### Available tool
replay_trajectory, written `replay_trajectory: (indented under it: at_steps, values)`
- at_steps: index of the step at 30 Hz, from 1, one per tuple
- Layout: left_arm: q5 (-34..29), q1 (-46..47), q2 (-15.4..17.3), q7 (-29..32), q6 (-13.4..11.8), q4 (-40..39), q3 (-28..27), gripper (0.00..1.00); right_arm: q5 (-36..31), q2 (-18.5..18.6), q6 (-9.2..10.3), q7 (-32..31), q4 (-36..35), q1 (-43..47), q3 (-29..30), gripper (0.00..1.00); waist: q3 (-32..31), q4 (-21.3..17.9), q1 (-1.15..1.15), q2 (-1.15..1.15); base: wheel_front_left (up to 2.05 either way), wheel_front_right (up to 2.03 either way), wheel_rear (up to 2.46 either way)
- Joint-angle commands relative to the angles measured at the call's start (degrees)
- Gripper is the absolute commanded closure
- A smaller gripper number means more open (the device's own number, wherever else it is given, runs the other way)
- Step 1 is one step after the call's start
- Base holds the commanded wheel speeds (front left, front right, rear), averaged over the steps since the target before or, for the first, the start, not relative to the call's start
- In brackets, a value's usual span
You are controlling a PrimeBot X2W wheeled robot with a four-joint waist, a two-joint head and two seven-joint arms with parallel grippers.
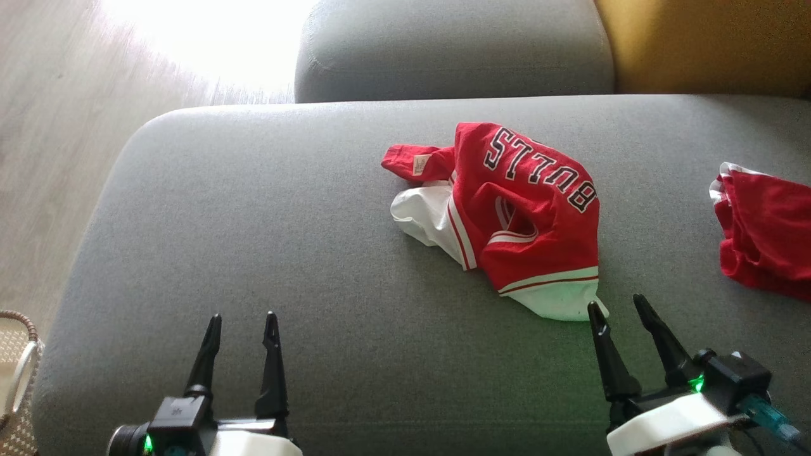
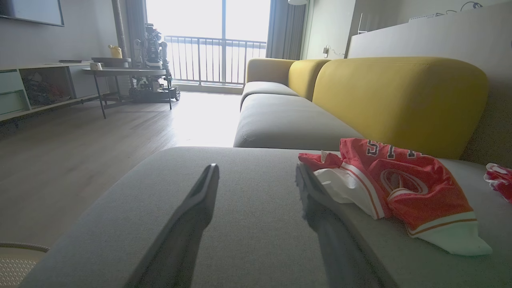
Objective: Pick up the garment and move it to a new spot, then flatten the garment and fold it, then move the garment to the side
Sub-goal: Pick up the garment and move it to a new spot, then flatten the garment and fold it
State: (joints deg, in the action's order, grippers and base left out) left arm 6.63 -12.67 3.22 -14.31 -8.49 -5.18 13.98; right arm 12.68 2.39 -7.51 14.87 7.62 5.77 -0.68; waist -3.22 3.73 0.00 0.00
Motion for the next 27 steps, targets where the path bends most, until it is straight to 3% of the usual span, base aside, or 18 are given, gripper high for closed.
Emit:
replay_trajectory:
  at_steps: [1, 18, 21, 24, 27]
  values:
    - [-0.48, 2.47, -0.34, -0.69, 0.08, -1.51, -1.86, 0.00, 0.50, 0.49, 0.02, 0.13, -1.65, -1.66, -1.60, 0.00, 0.06, -0.05, 0.00, 0.00, 0.00, 0.00, 0.00]
    - [0.30, 2.68, -0.35, -0.69, 0.09, -0.18, -1.19, 0.00, 0.84, 0.49, 0.02, 0.13, -1.69, -1.34, -1.87, 0.00, 0.30, -0.23, 0.00, 0.00, 0.00, 0.00, 0.00]
    - [7.19, 2.17, -0.35, -0.69, 0.89, 1.73, -1.32, 0.00, 0.79, 0.49, 0.02, 0.13, -1.70, -1.60, -2.07, 0.00, 0.51, -0.68, 0.00, 0.00, 0.00, 0.00, 0.00]
    - [15.71, 3.72, -0.35, -0.69, 4.05, 4.84, -0.16, 0.00, 0.67, 0.49, 0.02, 0.13, -1.85, -1.94, -2.26, 0.00, 1.31, -1.27, 0.00, 0.00, 0.00, 0.00, 0.00]
    - [19.50, 8.20, -0.35, -0.69, 7.21, 10.08, 2.41, 0.00, 0.22, 0.49, 0.02, 0.13, -2.03, -2.48, -2.76, 0.00, 2.68, -2.39, 0.00, 0.00, 0.00, 0.00, 0.00]
